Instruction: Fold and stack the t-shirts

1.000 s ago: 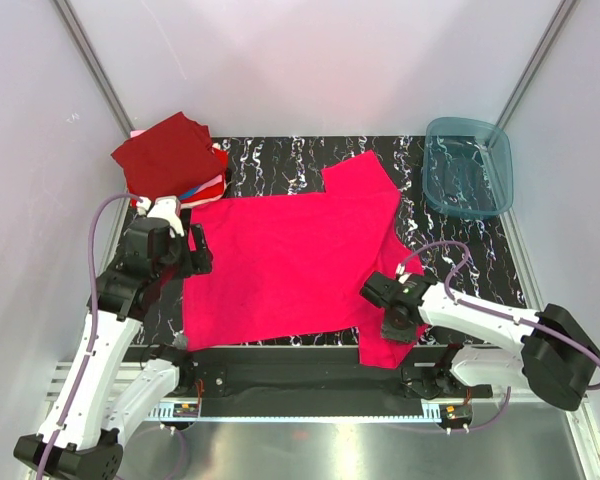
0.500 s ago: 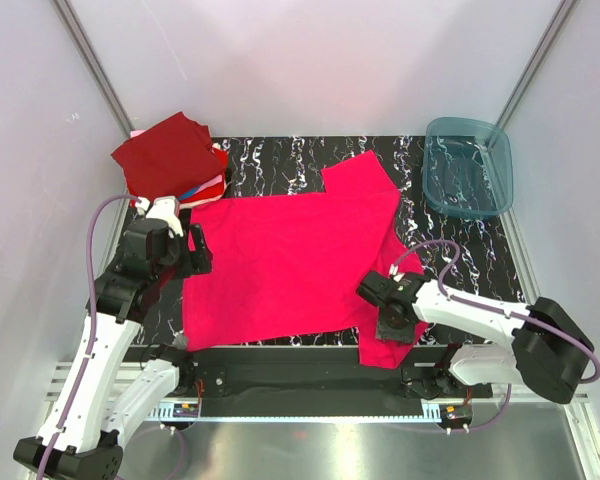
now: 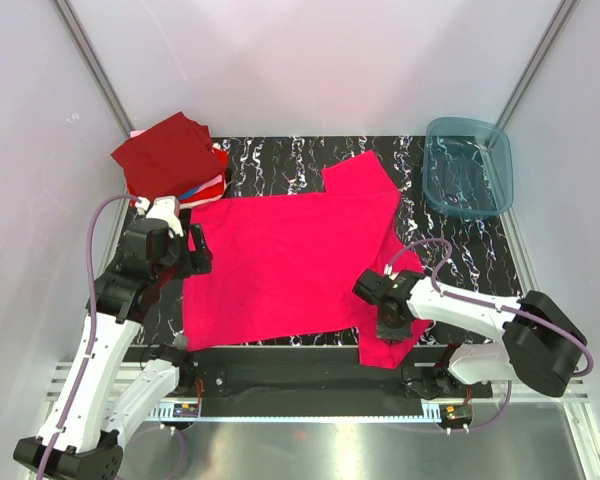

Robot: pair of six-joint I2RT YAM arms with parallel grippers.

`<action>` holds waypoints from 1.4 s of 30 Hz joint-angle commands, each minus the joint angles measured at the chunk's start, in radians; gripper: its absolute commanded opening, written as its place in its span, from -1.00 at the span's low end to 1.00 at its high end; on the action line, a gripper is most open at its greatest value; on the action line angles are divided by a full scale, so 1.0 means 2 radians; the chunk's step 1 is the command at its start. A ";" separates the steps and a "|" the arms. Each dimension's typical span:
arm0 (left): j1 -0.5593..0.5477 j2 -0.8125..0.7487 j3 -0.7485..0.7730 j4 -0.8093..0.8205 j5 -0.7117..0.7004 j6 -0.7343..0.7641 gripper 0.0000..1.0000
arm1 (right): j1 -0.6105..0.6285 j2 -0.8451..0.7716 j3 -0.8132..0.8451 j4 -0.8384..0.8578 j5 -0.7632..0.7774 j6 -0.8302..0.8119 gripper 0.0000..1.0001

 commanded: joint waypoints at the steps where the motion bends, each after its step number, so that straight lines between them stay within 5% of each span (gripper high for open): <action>1: -0.001 -0.007 -0.002 0.025 0.007 0.006 0.60 | 0.005 -0.022 0.002 0.009 0.002 -0.003 -0.99; 14: -0.001 0.000 -0.001 0.024 0.007 0.006 0.57 | 0.005 -0.204 0.111 -0.124 0.132 0.049 -1.00; 15: -0.001 0.000 -0.001 0.024 0.006 0.006 0.57 | 0.005 -0.205 0.112 -0.122 0.132 0.045 -0.92; 18: -0.001 -0.005 -0.001 0.025 0.005 0.006 0.57 | 0.004 -0.165 0.099 -0.093 0.085 0.019 0.27; 19: -0.001 -0.007 -0.002 0.025 0.005 0.006 0.57 | 0.004 -0.124 0.097 -0.088 0.078 0.017 0.34; 28: -0.002 -0.014 -0.003 0.025 0.004 0.006 0.57 | -0.048 -0.039 0.038 0.024 0.032 -0.029 0.03; 42: -0.002 -0.017 -0.004 0.028 0.007 0.006 0.57 | -0.065 0.019 0.041 0.052 0.008 -0.058 0.00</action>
